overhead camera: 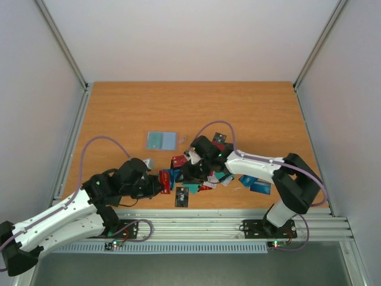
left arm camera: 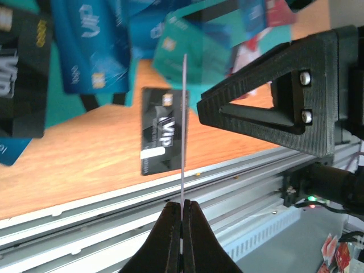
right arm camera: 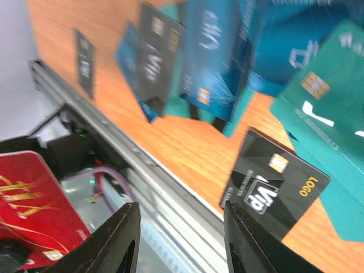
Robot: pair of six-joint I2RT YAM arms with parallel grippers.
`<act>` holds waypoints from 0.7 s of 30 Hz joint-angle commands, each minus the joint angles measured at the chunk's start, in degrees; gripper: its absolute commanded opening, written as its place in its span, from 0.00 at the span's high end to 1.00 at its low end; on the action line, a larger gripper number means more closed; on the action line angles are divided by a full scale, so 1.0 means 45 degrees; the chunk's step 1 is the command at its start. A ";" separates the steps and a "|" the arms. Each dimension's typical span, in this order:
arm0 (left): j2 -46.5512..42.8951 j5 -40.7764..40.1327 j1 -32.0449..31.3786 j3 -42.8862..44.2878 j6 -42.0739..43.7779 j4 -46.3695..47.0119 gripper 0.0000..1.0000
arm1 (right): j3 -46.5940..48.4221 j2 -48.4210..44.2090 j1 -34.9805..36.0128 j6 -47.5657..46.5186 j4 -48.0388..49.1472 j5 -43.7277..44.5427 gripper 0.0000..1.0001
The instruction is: Put the credit cards into the card holder
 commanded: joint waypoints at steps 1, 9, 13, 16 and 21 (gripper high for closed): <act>0.0652 -0.0143 0.0332 0.1952 0.1688 -0.0391 1.00 | 0.0657 -0.1580 -0.0749 -0.0114 -0.0640 0.0037 0.56; 0.2171 0.3089 0.2666 0.5100 0.4302 -0.0072 1.00 | 0.0543 -0.3721 -0.2420 0.1175 0.1098 -0.2174 0.40; 0.2984 0.5022 0.3457 0.6365 0.4513 0.0561 1.00 | 0.0967 -0.4284 -0.2971 0.1988 0.1857 -0.3048 0.38; 0.3522 0.5930 0.3818 0.7190 0.4413 0.1124 1.00 | 0.1330 -0.4441 -0.3235 0.2735 0.2975 -0.3639 0.38; 0.4059 0.6518 0.4112 0.7838 0.4058 0.2260 1.00 | 0.1938 -0.4290 -0.3721 0.3904 0.4988 -0.4395 0.42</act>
